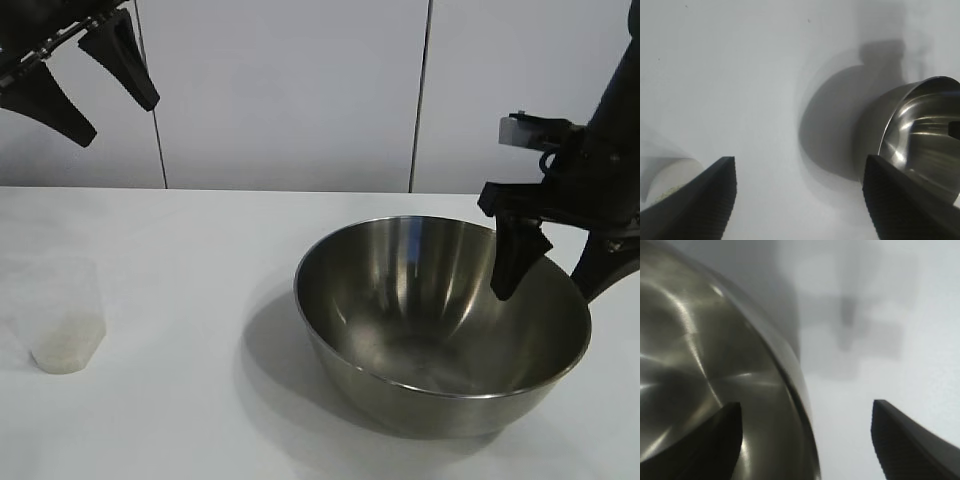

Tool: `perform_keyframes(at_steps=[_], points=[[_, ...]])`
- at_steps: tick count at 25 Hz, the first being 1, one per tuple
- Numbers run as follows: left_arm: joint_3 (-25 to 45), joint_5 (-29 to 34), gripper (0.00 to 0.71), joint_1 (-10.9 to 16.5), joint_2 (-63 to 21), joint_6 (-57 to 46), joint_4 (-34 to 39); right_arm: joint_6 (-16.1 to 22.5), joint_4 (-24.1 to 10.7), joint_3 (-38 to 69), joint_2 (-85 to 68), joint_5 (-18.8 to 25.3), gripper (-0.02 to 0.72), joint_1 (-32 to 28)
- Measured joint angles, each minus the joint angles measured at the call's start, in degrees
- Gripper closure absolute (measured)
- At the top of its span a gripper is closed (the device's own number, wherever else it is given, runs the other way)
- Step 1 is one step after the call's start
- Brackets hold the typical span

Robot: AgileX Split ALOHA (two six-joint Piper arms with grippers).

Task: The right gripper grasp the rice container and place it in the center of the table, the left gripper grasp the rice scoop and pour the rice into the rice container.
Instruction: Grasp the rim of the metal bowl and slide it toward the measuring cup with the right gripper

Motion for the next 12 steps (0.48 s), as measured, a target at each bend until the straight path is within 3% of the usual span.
perform_keyframes(at_steps=[3, 6, 9, 12], points=[[0.0, 0.0, 0.193, 0.0, 0.0, 0.0, 0.0, -0.37, 0.1, 0.0, 0.0, 0.8, 0.68, 0.0], [0.0, 0.0, 0.193, 0.0, 0.0, 0.0, 0.0, -2.92, 2.54, -0.69, 0.0, 4.24, 0.693, -0.74], [0.0, 0.0, 0.193, 0.0, 0.0, 0.0, 0.0, -8.16, 8.03, -3.53, 0.0, 9.12, 0.692, -2.55], [0.0, 0.0, 0.193, 0.0, 0.0, 0.0, 0.0, -10.58, 14.1, -7.02, 0.0, 11.88, 0.692, -3.54]])
